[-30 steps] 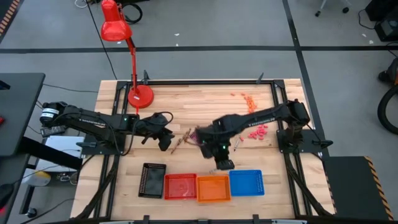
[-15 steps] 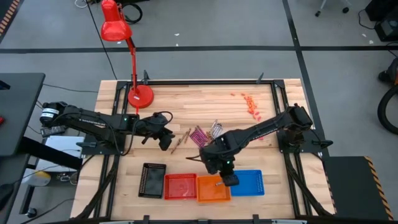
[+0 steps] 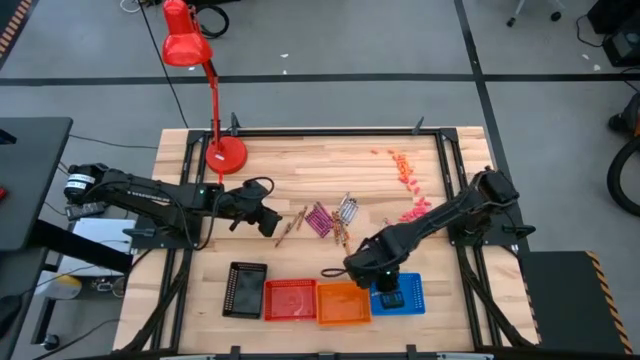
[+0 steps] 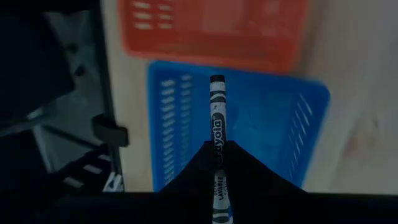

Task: Sort crayons
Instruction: Put the black crayon into the blue bin

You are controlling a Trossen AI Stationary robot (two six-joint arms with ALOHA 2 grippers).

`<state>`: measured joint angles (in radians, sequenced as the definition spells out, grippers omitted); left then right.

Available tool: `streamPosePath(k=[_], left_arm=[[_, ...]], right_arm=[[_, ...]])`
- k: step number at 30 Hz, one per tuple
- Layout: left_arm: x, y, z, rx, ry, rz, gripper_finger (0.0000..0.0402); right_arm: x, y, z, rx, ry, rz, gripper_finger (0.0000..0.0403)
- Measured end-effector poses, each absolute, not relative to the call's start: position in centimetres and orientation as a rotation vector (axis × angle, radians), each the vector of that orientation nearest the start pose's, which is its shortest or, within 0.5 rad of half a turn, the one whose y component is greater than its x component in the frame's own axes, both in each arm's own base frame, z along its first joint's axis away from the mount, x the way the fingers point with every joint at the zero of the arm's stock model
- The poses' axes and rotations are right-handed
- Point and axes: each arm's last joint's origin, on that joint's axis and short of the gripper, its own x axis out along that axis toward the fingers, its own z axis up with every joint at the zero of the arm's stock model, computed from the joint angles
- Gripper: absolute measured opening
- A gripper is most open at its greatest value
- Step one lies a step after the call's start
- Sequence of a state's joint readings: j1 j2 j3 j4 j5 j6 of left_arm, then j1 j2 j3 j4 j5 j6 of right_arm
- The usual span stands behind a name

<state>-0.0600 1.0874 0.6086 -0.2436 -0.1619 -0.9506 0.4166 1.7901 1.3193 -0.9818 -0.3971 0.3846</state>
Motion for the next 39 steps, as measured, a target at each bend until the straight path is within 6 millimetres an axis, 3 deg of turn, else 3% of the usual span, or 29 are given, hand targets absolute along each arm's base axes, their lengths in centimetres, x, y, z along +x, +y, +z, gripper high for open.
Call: streamPosePath(k=[7, 14, 20, 26, 34, 39], left_arm=[[21.5, -1.5, 21.5, -0.893, 0.605, 0.422, 0.0137], [21.4, -2.0, 21.4, -0.877, 0.617, 0.398, 0.0137], [21.4, -2.4, 21.4, -0.844, 0.631, 0.369, 0.0137], [21.4, -2.4, 21.4, -0.786, 0.638, 0.349, 0.0137], [21.4, -2.4, 21.4, -0.783, 0.639, 0.348, 0.0137], [21.4, -2.4, 21.4, -0.758, 0.642, 0.34, 0.0137]], right_arm=[[28.1, 14.9, 18.8, 0.304, 1.558, 0.209, 0.0036], [28.0, 15.1, 17.1, 0.456, 1.51, 0.134, 0.009], [28.3, 14.6, 18.7, 0.502, 1.604, 0.136, 0.0115], [29.9, 14.0, 21.1, 0.364, 1.473, 0.115, 0.0114], [31.9, 9.8, 21.5, 0.293, 1.397, 0.111, 0.0113], [33.0, 6.2, 21.5, 0.173, 1.336, 0.125, 0.0112]])
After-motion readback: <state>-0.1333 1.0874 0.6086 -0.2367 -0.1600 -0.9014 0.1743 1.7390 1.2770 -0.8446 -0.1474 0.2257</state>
